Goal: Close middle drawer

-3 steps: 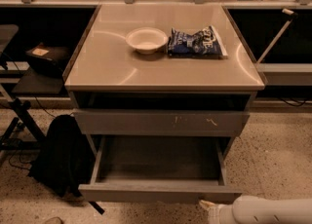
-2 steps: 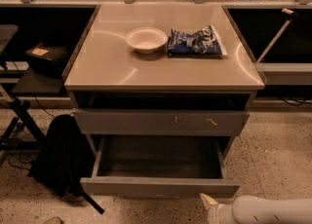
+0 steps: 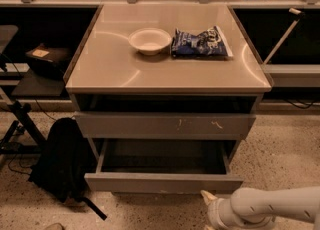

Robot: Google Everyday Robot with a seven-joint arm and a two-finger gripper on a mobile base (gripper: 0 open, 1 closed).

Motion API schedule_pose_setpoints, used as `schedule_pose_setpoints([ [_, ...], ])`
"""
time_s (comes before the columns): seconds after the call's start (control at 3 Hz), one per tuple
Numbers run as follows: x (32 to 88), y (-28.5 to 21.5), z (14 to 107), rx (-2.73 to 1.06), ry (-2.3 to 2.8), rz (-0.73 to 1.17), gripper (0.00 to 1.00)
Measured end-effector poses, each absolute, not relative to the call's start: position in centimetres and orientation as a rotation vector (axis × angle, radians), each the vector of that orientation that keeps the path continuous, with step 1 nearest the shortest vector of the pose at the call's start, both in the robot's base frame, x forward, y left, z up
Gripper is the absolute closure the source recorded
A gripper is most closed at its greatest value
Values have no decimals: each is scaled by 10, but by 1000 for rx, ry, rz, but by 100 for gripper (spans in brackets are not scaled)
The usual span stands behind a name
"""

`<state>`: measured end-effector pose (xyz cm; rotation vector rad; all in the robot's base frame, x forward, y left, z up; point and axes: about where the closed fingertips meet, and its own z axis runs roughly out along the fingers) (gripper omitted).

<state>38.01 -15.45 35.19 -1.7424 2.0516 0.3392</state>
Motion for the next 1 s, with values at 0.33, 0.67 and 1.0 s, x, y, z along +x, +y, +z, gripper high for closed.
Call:
schedule_pose_setpoints([
  [0.33, 415, -139, 346, -1772, 2046, 343, 0],
  [0.67, 420, -136, 345, -1777, 2046, 343, 0],
  [1.0, 449, -119, 342, -1810, 2044, 333, 0],
])
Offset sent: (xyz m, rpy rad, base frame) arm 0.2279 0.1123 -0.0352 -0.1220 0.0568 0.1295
